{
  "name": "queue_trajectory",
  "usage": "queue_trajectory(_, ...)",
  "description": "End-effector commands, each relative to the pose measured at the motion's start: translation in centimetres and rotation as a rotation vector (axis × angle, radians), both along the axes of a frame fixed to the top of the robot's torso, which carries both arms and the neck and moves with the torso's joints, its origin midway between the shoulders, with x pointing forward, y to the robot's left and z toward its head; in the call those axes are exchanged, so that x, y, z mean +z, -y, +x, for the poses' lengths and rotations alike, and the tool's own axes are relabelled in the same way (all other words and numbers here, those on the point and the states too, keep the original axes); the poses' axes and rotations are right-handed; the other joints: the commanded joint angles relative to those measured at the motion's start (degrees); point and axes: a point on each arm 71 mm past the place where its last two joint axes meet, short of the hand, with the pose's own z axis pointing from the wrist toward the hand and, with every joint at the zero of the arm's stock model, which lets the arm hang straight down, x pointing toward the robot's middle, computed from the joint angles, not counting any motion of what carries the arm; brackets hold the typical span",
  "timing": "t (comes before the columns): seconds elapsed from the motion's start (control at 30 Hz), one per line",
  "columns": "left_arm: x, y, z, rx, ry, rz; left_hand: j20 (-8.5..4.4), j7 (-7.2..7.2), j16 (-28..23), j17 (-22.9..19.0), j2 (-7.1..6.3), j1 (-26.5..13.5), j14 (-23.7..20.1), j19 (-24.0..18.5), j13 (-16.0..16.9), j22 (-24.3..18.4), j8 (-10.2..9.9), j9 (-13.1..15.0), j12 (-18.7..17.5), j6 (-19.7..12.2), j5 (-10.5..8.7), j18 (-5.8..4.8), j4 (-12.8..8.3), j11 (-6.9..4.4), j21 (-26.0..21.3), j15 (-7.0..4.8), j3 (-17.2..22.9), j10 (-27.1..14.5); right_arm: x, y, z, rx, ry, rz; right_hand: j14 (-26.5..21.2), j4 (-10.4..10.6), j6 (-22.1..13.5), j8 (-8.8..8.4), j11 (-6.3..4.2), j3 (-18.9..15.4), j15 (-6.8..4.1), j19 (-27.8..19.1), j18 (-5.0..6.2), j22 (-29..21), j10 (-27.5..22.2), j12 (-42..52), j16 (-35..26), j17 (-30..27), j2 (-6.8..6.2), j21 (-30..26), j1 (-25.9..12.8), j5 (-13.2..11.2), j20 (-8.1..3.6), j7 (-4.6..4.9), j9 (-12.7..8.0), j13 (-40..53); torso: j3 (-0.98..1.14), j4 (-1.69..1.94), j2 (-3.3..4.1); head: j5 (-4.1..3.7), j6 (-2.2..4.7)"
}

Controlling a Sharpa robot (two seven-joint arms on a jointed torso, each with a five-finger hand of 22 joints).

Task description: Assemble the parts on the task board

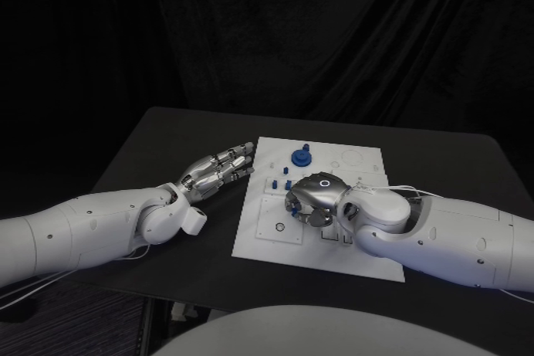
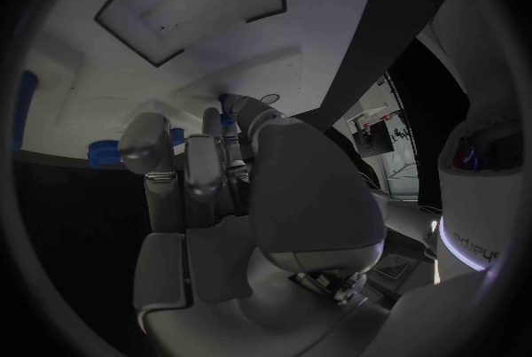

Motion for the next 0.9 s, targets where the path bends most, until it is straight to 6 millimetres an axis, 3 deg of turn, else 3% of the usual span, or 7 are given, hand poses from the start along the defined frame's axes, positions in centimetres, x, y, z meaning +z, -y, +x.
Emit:
queue_trajectory(0.03, 0.89, 0.02, -0.02, 0.014, 0.095, -0.093, 0.30, 0.39, 0.1, 0.1, -0.12, 0.5, 0.2, 0.1, 0.0, -0.1, 0.2, 0.1, -0.1, 0.4, 0.29, 0.18, -0.1, -0.01, 0.1, 0.25, 0.6, -0.3, 0.06, -0.15, -0.23, 0.010, 0.010, 0.012, -0.4, 0.4, 0.3, -0.05, -0.26, -0.1, 0.06, -0.5, 0.42, 6.8, 0.0, -0.1, -0.3, 0.0, 0.05, -0.3, 0.0, -0.7, -0.08, -0.26, 0.1, 0.0, 0.03, -0.01, -0.01, 0.07, 0.00)
queue_trajectory(0.4, 0.83, -0.08, -0.01, 0.016, 0.092, -0.089, 0.31, 0.40, 0.1, 0.1, -0.13, 0.5, 0.2, 0.1, 0.0, -0.1, 0.2, 0.1, -0.1, 0.4, 0.31, 0.19, -0.1, -0.02, 0.1, 0.25, 0.6, -0.3, 0.00, -0.01, -0.28, 0.002, 0.003, 0.001, -0.5, 0.4, 0.5, 0.17, -0.27, -0.3, 0.04, -0.6, 0.46, 6.7, 0.1, -0.1, -0.4, -0.3, -0.07, -0.6, -0.1, -1.1, -0.10, -0.30, 0.3, 0.0, 0.04, -0.05, -0.01, 0.15, 0.00)
queue_trajectory(0.9, 0.69, -0.04, 0.00, 0.012, 0.082, -0.085, 0.39, 0.36, 0.2, 0.1, -0.19, 0.6, 0.2, 0.1, 0.0, -0.1, 0.2, 0.1, -0.2, 0.3, 0.34, 0.21, -0.2, -0.04, 0.1, 0.29, 1.0, -0.3, -0.29, 0.50, -0.04, -0.028, -0.009, -0.035, -3.1, 1.1, -2.1, -2.50, 1.50, -0.9, 1.41, -3.2, 1.23, 5.4, -5.4, -1.4, -3.2, -3.4, -1.09, -6.4, -0.8, -2.0, 0.94, -0.70, -0.5, 0.1, 0.07, -0.01, 0.00, 0.04, 0.00)
